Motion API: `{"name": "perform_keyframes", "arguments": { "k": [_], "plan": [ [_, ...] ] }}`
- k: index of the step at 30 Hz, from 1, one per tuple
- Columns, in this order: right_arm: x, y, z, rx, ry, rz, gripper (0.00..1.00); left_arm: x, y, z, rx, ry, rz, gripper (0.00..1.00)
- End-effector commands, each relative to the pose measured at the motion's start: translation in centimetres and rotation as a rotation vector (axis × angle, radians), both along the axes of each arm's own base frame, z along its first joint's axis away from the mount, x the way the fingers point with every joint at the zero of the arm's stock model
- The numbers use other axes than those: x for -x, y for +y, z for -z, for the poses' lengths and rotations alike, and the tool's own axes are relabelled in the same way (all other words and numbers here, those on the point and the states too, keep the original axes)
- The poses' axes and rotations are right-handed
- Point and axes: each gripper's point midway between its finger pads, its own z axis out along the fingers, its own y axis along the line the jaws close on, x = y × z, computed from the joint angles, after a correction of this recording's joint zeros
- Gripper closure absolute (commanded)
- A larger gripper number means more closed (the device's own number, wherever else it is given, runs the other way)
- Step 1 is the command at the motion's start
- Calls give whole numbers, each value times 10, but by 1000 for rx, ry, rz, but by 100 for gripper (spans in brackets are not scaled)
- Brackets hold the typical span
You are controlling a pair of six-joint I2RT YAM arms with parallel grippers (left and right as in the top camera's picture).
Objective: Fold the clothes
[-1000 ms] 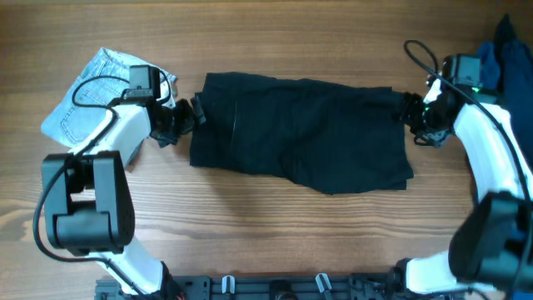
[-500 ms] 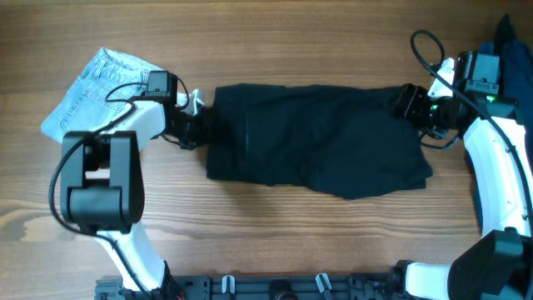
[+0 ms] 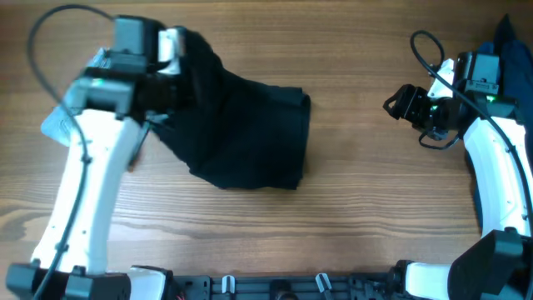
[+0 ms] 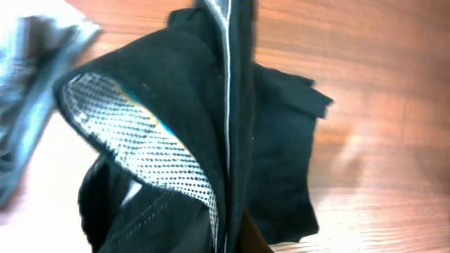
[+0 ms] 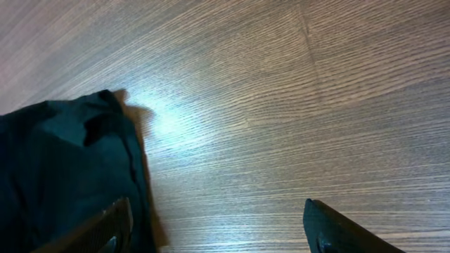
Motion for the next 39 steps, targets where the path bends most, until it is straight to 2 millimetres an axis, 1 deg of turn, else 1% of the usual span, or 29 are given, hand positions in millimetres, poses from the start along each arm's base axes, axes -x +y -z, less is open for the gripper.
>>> {"name": "perform_keyframes", "arguments": {
  "k": [1, 4, 5, 6, 7, 8, 9, 10, 11, 12, 13, 14, 15, 17, 18, 19, 21, 22, 23, 24, 25, 27, 29, 32, 34, 36, 39],
  "plan": [
    [-4, 3, -12, -4, -41, -24, 21, 2, -56, 19, -58, 7, 68, 96],
    [-2, 3, -11, -5, -34, -24, 21, 1, -98, 57, -107, 58, 138, 96],
    [-2, 3, -11, -5, -34, -25, 21, -1, -113, 75, -111, 81, 155, 96],
    [-1, 3, -11, -5, -32, -26, 21, -3, -128, 95, -121, 104, 175, 94],
    [-1, 4, -11, -5, -29, -26, 21, -4, -137, 107, -125, 117, 186, 88],
    [0, 4, -11, -5, -27, -26, 21, -4, -148, 123, -127, 137, 198, 82],
    [1, 4, -10, -6, -23, -27, 21, -1, -160, 137, -130, 156, 225, 56],
    [1, 4, -10, -5, -20, -27, 21, 2, -166, 146, -138, 166, 240, 38],
    [2, 3, -9, 0, -17, -25, 21, 4, -167, 148, -150, 169, 245, 16],
    [2, 3, -9, 1, -16, -28, 21, 5, -165, 147, -158, 171, 241, 3],
    [3, 3, -9, 4, -14, -34, 21, 3, -159, 139, -168, 167, 228, 0],
    [3, 3, -9, 7, -16, -41, 21, 1, -151, 126, -167, 165, 210, 0],
    [3, 3, -9, 9, -17, -44, 21, -2, -140, 110, -163, 159, 185, 0],
    [3, 3, -9, 9, -17, -44, 21, -9, -120, 87, -149, 143, 139, 0],
    [3, 3, -9, 9, -17, -44, 21, -13, -106, 76, -139, 132, 105, 0],
    [3, 3, -9, 9, -18, -45, 21, -18, -87, 70, -136, 133, 60, 0],
    [3, 3, -9, 9, -17, -47, 21, -22, -58, 72, -139, 167, -4, 0],
    [3, 3, -9, 9, -17, -47, 21, -23, -45, 77, -133, 195, -33, 0],
    [3, 4, -9, 9, -17, -48, 20, -23, -32, 86, -95, 243, -58, 0],
    [3, 4, -8, 8, -16, -50, 20, -22, -28, 94, -55, 274, -45, 0],
    [4, 5, -8, 6, -15, -51, 20, -20, -27, 106, 18, 314, 0, 0],
    [4, 5, -7, 5, -13, -52, 19, -19, -25, 123, 99, 356, 16, 0],
    [4, 7, -7, 5, -12, -56, 19, -17, -20, 150, 162, 397, 27, 0],
    [4, 7, -6, 5, -11, -58, 19, -14, -13, 181, 161, 434, 49, 0],
    [5, 8, -6, 4, -8, -58, 19, -16, -8, 200, 157, 465, 38, 0],
    [5, 7, -6, 4, -8, -58, 19, -20, -4, 214, 151, 469, 38, 0],
    [6, 8, -6, 4, -5, -58, 19, -18, 1, 227, 156, 507, 22, 0]
  ]
}}
